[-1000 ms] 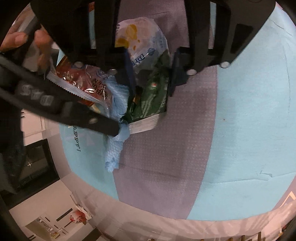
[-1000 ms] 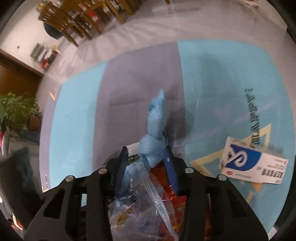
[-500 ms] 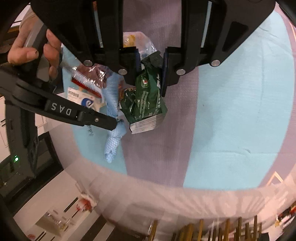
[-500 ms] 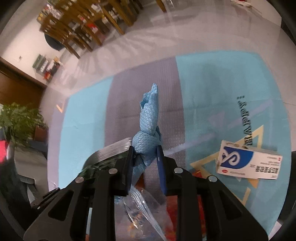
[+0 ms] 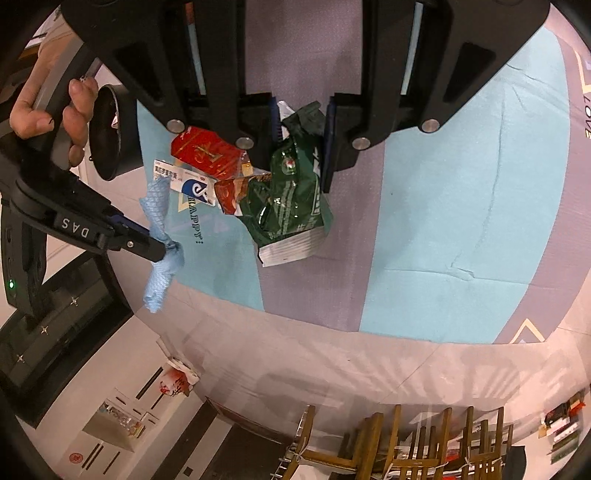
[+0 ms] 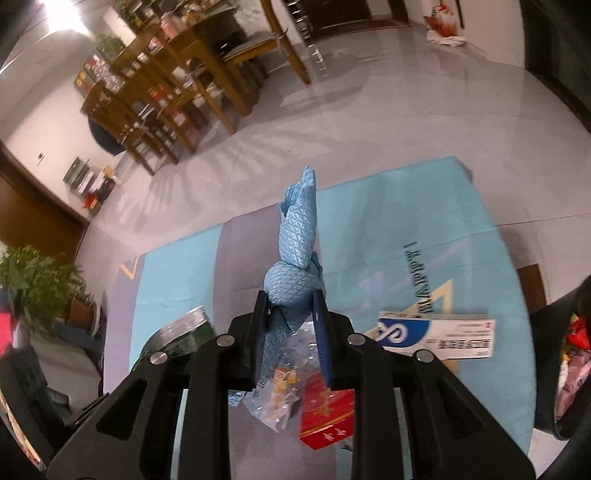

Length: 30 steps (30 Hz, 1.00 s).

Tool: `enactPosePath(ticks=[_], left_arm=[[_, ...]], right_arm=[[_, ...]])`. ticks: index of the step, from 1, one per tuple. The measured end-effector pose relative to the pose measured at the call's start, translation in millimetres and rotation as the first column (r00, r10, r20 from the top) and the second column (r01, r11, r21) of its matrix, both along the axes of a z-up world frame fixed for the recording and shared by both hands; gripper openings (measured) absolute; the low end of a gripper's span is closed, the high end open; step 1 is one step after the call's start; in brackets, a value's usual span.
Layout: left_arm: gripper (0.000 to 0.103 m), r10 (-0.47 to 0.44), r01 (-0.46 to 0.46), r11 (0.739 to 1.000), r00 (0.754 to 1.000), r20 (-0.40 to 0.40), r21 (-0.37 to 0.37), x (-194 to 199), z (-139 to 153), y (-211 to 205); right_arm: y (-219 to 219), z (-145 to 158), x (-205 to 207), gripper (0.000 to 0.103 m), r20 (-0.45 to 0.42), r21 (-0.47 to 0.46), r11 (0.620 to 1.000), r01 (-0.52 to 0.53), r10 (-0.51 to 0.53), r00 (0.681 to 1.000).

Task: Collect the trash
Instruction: 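Carry the blue cloth over the bin with the right tool while the left tool lifts the green chips bag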

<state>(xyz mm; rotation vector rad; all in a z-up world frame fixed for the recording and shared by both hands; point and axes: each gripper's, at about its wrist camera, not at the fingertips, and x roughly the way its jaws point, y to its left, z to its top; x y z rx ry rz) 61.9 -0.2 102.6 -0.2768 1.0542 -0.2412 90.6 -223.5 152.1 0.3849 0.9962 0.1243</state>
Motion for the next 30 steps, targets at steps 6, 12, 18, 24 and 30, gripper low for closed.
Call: enactPosePath(ticks=[6,12,18,24,30], left_arm=[[0.019,0.031,-0.031,0.999,0.999,0.042,-0.01,2,3,4],[0.019,0.043,-0.042,0.999,0.997,0.058,-0.02,2,7,0],[0.019,0.032,-0.029,0.999,0.997,0.068,-0.033,3,5,-11],[0.019,0.007,-0.003,0.999,0.995,0.102,-0.047,2,11,-24],[0.019,-0.003,0.007,0.999,0.993,0.115,-0.038,4,12,-35]], right_arm=[[-16,7,-9,0.025,0.035,-0.025,0.999,0.043,-0.042,0.999],[-24,17,-20,0.025,0.069,-0.067,0.995,0.069,-0.064,0.996],[-33,22,-30,0.025,0.083,-0.121,0.987,0.102,-0.092,0.992],[-44,24,-37,0.025,0.095,-0.134,0.983,0.125,-0.112,0.989],[-60,30,-47,0.025,0.111,-0.13,0.979,0.159,-0.145,0.983]])
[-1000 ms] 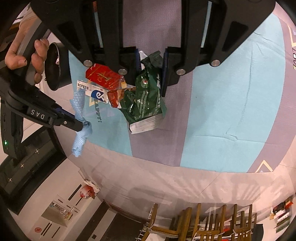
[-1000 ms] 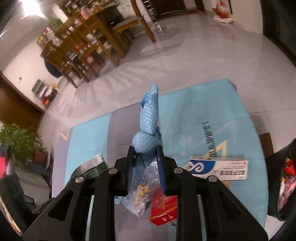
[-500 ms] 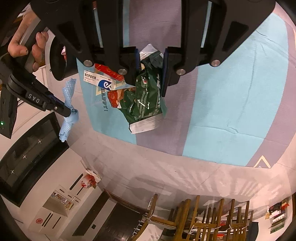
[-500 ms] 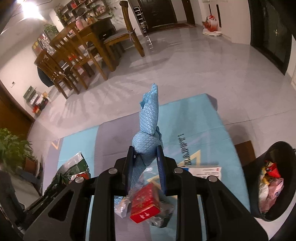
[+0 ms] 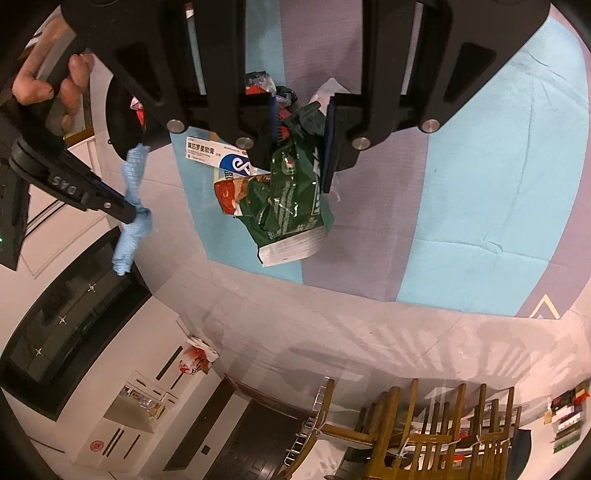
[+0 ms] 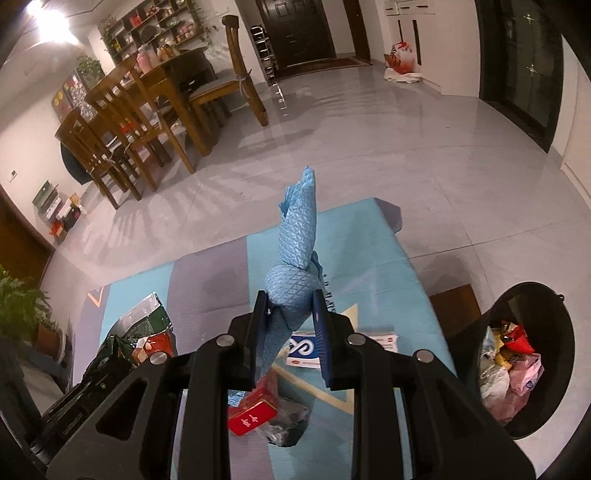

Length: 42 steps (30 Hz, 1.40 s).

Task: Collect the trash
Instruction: 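Carry the blue cloth over the bin with the right tool while the left tool lifts the green chips bag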

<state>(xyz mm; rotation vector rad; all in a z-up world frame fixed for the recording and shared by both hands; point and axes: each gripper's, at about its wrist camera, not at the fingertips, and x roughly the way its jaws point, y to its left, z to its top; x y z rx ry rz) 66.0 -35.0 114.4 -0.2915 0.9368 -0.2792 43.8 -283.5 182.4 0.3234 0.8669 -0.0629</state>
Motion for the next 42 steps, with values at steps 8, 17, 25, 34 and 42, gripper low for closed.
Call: enactPosePath(ticks=[8,17,25,34,42], left_arm=[[0.019,-0.004,0.004,1.0,1.0,0.016,-0.001,1,1,-7],[0.019,-0.006,0.007,1.0,1.0,0.029,-0.008,3,1,-11],[0.019,0.002,-0.001,1.0,0.999,0.039,-0.019,0,2,-10],[0.019,-0.06,0.062,0.998,0.997,0.054,-0.033,-7,12,-32],[0.019,-0.206,0.206,0.979,0.976,0.068,0.002,-28,26,-101]], right_arm=[[-27,6,-16,0.025,0.017,0.01,0.999,0.053,-0.054,0.998],[-60,-4,-29,0.025,-0.029,0.071,0.987,0.141,-0.139,0.99],[-72,3,-48,0.025,0.008,0.07,0.983,0.171,-0.172,0.985],[-89,11,-69,0.025,0.049,0.02,0.974,0.228,-0.229,0.972],[-127,26,-86,0.025,0.11,0.036,0.932,0.36,-0.362,0.926]])
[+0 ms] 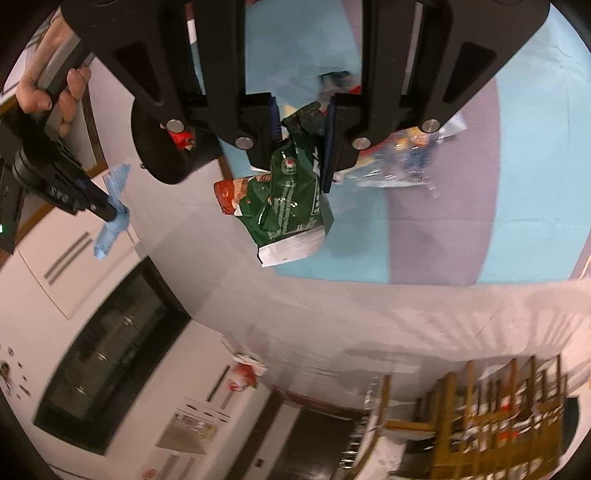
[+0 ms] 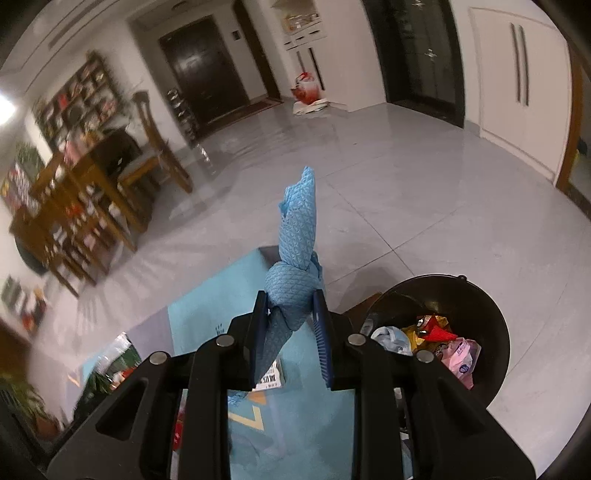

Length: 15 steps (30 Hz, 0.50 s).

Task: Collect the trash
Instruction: 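Carry the blue cloth over the bin with the right tool while the left tool lifts the green chips bag, then move both tools over the black bin holding the chips bag and blue cloth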

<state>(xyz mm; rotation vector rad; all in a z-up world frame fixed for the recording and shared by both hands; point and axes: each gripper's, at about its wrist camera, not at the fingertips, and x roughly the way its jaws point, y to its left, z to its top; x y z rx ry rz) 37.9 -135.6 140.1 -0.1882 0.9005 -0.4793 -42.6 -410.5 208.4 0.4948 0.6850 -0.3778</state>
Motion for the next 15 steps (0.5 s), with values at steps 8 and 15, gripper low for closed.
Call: enactPosePath(ticks=[8,15], left_arm=[[0.019,-0.112,0.112,0.994,0.993,0.023,-0.004,-19,11,-73],[0.02,-0.217,0.217,0.976,0.976,0.0,-0.022,-31,1,-137]], right_arm=[[-43,6,-31,0.026,0.03,0.01,0.992,0.128,-0.129,0.991],[-83,1,-58,0.026,0.035,0.073,0.968,0.242,-0.245,0.969]])
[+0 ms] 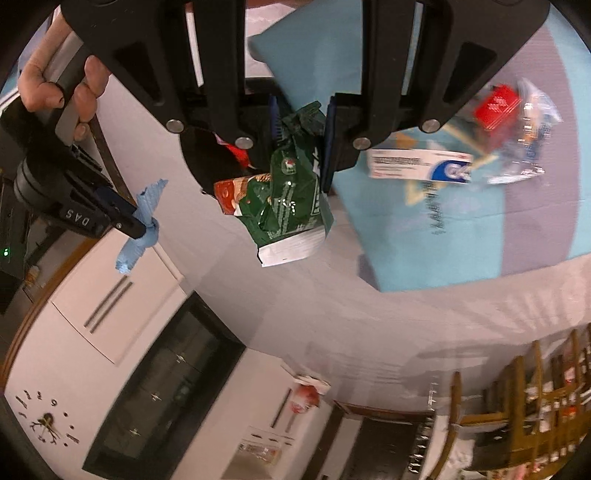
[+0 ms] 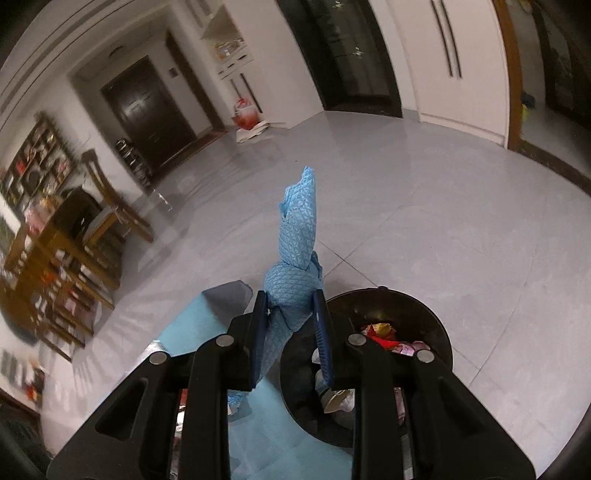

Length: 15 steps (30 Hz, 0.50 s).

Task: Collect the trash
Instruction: 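Move both tools over the black bin holding the chips bag and blue cloth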

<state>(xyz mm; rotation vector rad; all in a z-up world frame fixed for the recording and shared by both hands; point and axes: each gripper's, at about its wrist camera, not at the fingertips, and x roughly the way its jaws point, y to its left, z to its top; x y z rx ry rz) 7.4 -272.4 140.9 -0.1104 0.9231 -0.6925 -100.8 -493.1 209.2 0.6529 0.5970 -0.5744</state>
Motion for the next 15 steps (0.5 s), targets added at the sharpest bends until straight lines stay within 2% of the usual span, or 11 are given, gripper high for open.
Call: enactPosePath(ticks=[6,11,15], left_arm=[[0.02,-0.066,0.067,0.997,0.998,-0.024,0.038,-1,-19,-42],[0.02,-0.098,0.1,0.991,0.995,-0.028,0.086,1,-35,-68],[0.02,-0.122,0.126,0.989,0.991,-0.055,0.082,3,-43,-84]], right_arm=[[-8,-3,-5,0.026,-0.022,0.007,1.0,0.017,-0.017,1.0],[-20,-12,-5,0.026,-0.11,-0.005,0.999,0.032,-0.032,0.993],[-29,-19,-6,0.026,-0.148,-0.009,0.999,0.045,-0.046,0.988]])
